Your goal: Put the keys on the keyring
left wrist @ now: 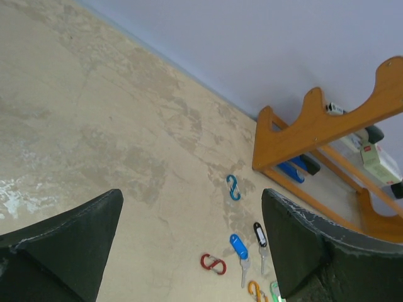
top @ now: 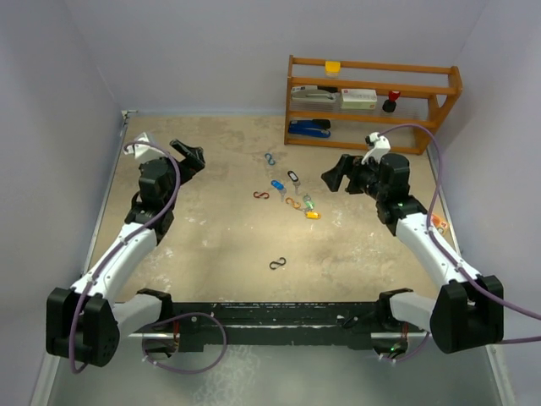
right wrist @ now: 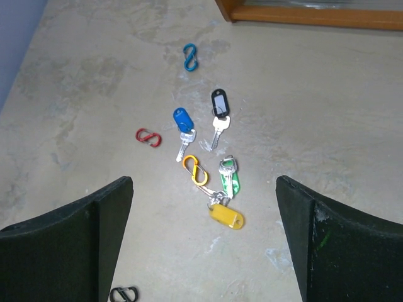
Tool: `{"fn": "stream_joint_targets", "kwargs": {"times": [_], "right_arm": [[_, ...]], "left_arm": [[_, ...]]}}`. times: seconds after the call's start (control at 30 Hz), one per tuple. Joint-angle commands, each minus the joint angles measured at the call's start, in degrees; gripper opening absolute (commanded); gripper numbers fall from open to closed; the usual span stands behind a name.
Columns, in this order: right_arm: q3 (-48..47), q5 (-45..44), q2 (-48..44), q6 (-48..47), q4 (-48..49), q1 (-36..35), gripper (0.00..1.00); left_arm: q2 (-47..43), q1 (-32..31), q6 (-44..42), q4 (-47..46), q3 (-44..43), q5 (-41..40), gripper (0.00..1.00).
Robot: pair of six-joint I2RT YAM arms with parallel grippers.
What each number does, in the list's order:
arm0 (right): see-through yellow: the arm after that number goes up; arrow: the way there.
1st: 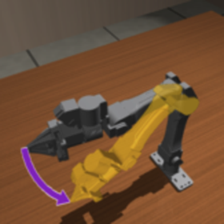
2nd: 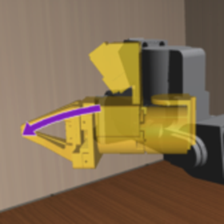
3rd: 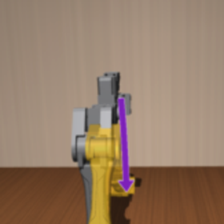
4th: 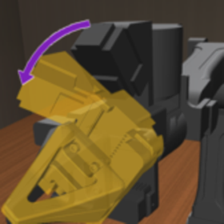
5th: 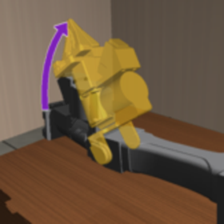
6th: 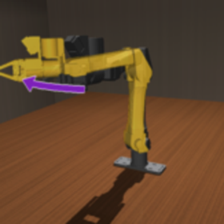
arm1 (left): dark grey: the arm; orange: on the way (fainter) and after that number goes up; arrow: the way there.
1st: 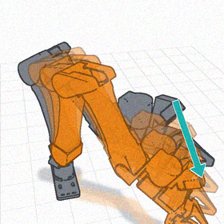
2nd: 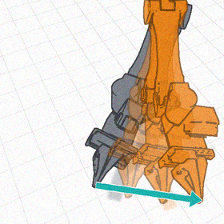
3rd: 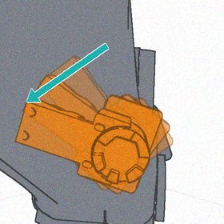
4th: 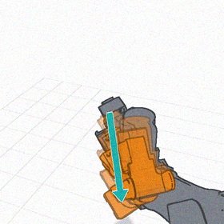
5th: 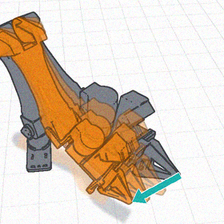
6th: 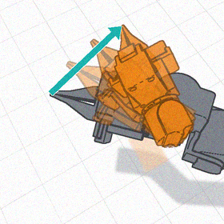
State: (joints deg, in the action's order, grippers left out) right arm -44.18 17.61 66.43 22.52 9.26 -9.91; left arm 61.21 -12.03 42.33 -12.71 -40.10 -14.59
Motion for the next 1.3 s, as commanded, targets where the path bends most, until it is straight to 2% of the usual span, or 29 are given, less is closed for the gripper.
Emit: {"fn": "stream_joint_targets", "kwargs": {"times": [0.0, 0.2, 0.3, 0.4, 0.5, 0.67, 0.9, 1.1, 1.17, 1.27], "right_arm": [[-4.8, -4.0, 1.9, -4.7, -4.9, -2.3, 0.96], [-6.7, -10.7, 3.3, -6.8, -7.2, -7.2, 0.96], [-7.2, -10.8, 3.8, -6.6, -8.5, -7.6, 0.96], [-7.2, -10.4, 4.8, -6.9, -8.2, -8.7, 0.92], [-10.3, -10.5, 6.8, -7.8, -12.1, -11.4, 0.90], [-10.4, -12.8, 9.7, -8.7, -13.8, -17.7, 0.90], [-12.9, -17.5, 12.8, -8.2, -15.8, -20.8, 0.90], [-11.5, -20.1, 9.2, -7.0, -14.4, -20.8, 0.91], [-10.8, -20.9, 8.0, -6.8, -14.2, -20.7, 0.91], [-10.8, -21.8, 6.5, -6.5, -15.9, -20.8, 0.92]], "left_arm": [[2.7, -0.6, 0.8, -0.7, -3.8, 4.9, 0.87], [6.0, -2.4, -2.4, -0.8, -5.9, 6.6, 0.79], [8.3, -3.5, -4.2, 0.8, -7.1, 8.0, 0.77], [10.8, -4.1, -5.5, 2.6, -9.8, 9.9, 0.76], [12.4, -5.4, -6.5, 4.5, -11.3, 9.9, 0.76], [14.1, -6.5, -7.1, 5.6, -12.7, 9.5, 0.76], [14.9, -7.6, -9.9, 7.6, -13.7, 10.2, 0.73], [19.2, -7.7, -18.4, 7.2, -13.9, 14.7, 0.68], [22.4, -7.7, -21.6, 8.1, -15.9, 18.6, 0.63], [28.3, -7.9, -24.2, 8.7, -19.0, 25.1, 0.61]]}}
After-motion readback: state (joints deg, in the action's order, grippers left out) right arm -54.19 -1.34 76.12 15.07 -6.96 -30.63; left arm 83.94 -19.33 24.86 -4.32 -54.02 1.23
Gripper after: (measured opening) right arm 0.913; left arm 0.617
